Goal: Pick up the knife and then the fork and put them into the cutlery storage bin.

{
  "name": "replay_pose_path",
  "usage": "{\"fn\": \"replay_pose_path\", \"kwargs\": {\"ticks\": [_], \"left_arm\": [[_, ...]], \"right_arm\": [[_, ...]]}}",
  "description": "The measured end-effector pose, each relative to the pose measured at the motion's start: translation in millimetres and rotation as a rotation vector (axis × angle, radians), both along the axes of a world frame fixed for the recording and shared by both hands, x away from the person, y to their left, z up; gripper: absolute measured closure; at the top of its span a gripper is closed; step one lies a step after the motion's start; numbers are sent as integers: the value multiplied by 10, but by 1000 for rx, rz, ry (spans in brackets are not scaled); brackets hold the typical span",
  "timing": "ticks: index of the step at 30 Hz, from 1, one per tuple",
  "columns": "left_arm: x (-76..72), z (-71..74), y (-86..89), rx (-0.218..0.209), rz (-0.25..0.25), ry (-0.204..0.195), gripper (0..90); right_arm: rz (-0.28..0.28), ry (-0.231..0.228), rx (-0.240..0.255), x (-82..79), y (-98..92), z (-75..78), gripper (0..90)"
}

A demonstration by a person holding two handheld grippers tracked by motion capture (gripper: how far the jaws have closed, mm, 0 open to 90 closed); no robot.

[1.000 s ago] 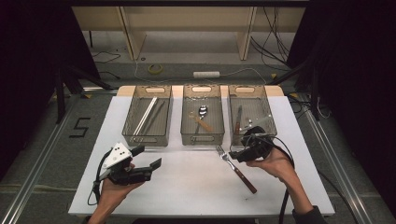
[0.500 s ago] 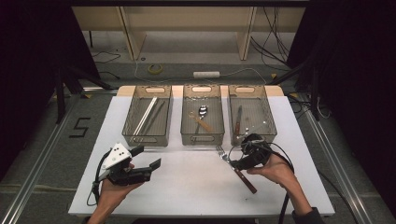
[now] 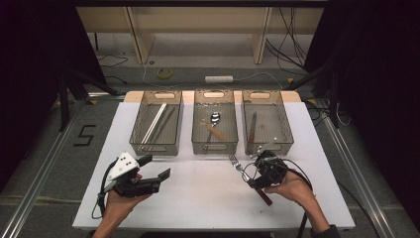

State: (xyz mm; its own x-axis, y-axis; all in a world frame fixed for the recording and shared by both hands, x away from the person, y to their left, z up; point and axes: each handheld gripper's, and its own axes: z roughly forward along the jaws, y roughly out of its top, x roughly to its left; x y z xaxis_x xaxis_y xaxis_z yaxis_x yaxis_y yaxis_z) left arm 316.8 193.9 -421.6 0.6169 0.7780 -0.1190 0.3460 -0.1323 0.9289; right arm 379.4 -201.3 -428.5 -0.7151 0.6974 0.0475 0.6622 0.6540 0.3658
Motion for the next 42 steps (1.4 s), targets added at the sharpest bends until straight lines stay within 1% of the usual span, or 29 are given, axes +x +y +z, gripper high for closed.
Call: {"fn": "replay_pose_path", "kwargs": {"ticks": [3,6,7,9,14,15,17,19,21,22,24,26,28,30,42], "left_arm": [[-1,0,1,-3,3,0,184],[3,-2,-1,-3,3,1,183],[1,-2,0,3,0,1,184],[-3,1,-1,1,1,-1,184],[-1,0,0,1,0,0,184],[-1,1,-1,-3,3,0,183],[3,-2,0,3,0,2,183],[-2,-1,0,4,0,-2,183],[1,0,-3,-5,4,1,184],[4,-3,0,2,0,2,184],[-1,-3,-2,4,3,0,184],[1,0,-2,-4,4,0,184],[4,-5,-1,7,0,2,184],[0,-1,-3,3,0,-1,184],[2,-5,-5,5,0,0,183]], "right_arm": [[-7,17,-11,-1,-12,-40,406],[-4,24,-23,-5,-20,-79,422],[-6,29,-25,-8,-19,-91,431],[-3,36,-31,-10,-21,-116,451],[6,49,-63,-32,-5,-160,500],[8,49,-67,-35,-2,-168,514],[13,44,-66,-39,0,-182,544],[13,46,-66,-43,5,-192,559],[14,45,-68,-46,10,-200,574],[15,44,-67,-48,11,-206,578],[21,48,-72,-48,13,-220,591],[22,49,-77,-49,17,-234,607],[25,50,-78,-54,20,-249,627],[26,55,-88,-54,26,-260,637],[35,36,-109,-61,25,-284,705]]}}
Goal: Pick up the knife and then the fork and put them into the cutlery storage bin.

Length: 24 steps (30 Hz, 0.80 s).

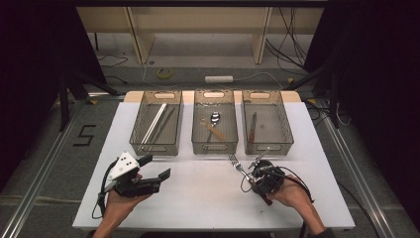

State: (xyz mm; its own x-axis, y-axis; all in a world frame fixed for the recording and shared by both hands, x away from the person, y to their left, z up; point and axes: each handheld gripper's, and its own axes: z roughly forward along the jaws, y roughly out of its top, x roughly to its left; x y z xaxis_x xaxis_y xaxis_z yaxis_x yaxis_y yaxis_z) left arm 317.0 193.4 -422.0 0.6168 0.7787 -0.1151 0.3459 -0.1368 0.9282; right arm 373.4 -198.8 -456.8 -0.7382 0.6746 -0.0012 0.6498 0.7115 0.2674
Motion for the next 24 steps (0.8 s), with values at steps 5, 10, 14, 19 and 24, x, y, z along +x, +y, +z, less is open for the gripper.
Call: {"fn": "replay_pose_path", "kwargs": {"ticks": [5,10,14,19,24], "left_arm": [[-1,0,-1,0,0,0,183],[1,-1,0,1,0,0,183],[-1,0,-1,1,0,-1,183],[0,0,-2,1,-1,-1,183],[0,0,-1,1,-1,-1,183]], "right_arm": [[7,-7,-9,-3,5,1,719],[9,-5,-18,-2,10,3,736],[5,-5,-17,-1,10,2,754],[10,-6,-21,0,9,6,767],[20,-10,-19,-5,5,12,770]]}}
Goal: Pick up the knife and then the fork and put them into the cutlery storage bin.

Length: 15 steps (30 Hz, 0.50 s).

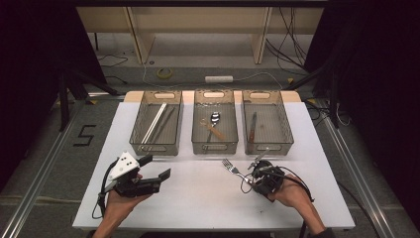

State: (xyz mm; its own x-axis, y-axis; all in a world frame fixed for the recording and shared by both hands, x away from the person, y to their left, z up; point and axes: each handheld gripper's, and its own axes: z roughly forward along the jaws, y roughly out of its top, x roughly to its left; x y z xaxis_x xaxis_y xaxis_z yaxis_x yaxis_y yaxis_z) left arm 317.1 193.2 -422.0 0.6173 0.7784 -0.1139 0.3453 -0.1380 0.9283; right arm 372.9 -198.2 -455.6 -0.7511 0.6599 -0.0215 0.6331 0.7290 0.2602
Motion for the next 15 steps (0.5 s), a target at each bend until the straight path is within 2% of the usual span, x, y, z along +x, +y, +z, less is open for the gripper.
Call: {"fn": "replay_pose_path", "kwargs": {"ticks": [15], "left_arm": [[0,0,0,-1,0,0,183]], "right_arm": [[19,-5,32,0,-28,37,773]]}}
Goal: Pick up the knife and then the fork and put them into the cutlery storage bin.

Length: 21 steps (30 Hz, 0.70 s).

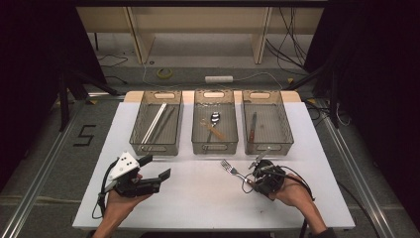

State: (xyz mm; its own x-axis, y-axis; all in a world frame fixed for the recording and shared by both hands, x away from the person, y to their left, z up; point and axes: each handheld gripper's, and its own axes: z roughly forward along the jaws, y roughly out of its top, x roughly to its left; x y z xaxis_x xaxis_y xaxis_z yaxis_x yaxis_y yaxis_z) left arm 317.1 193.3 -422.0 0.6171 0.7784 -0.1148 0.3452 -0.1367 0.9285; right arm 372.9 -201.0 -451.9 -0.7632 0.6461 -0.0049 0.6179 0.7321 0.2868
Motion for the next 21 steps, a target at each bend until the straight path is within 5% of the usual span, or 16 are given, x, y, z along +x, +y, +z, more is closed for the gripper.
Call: {"fn": "replay_pose_path", "kwargs": {"ticks": [21], "left_arm": [[2,-2,1,4,1,0,183]], "right_arm": [[1,-16,55,-1,-57,116,772]]}}
